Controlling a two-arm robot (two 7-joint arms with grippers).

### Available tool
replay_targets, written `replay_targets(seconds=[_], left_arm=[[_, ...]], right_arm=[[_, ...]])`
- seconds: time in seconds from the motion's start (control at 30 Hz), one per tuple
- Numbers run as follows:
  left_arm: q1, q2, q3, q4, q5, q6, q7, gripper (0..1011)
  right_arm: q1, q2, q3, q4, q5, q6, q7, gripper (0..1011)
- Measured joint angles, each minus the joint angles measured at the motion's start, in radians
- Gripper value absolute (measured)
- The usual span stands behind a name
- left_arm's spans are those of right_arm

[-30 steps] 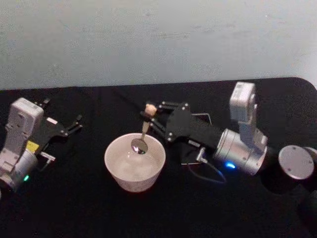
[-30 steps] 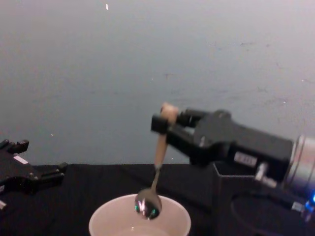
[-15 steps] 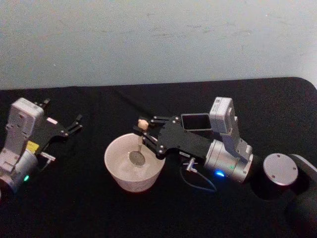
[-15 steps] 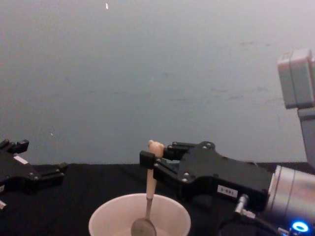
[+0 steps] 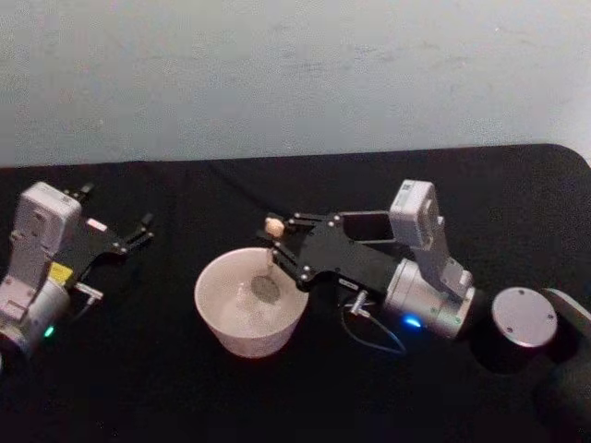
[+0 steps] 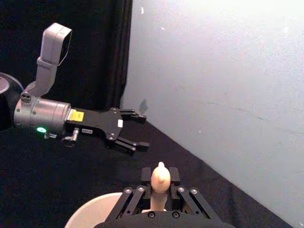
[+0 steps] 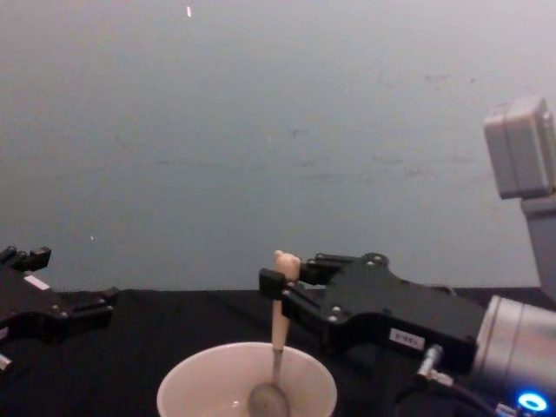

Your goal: Pick up the stirring spoon with one hand, stir inside the cup, then place it back in its original position.

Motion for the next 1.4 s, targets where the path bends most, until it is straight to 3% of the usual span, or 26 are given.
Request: replay_targets(seconds=[0.37, 0.6, 0.9, 1.03, 1.4], left_arm=[[0.000, 0.000, 0.000, 0.000, 0.000, 0.000, 0.000, 1001], [0.000, 0.000, 0.000, 0.000, 0.000, 0.000, 0.000, 1001], [0.000, 0.000, 0.000, 0.000, 0.000, 0.000, 0.000, 1001], [0.000, 0.000, 0.000, 0.000, 0.000, 0.000, 0.000, 1001], [0.000, 0.000, 0.000, 0.000, 0.000, 0.000, 0.000, 1001]], right_arm=[[-0.074, 0.067, 0.025, -0.119, 0.027, 0.039, 0.014, 212], [-0.105, 0.091, 0.012, -0.168, 0.042, 0.054, 0.038, 212], [-0.090, 0.058, -0.015, -0.159, 0.040, 0.054, 0.033, 212], [-0.064, 0.029, -0.022, -0.123, 0.016, 0.043, 0.008, 213], [-0.028, -0.004, -0.008, -0.062, -0.025, 0.035, -0.041, 213]])
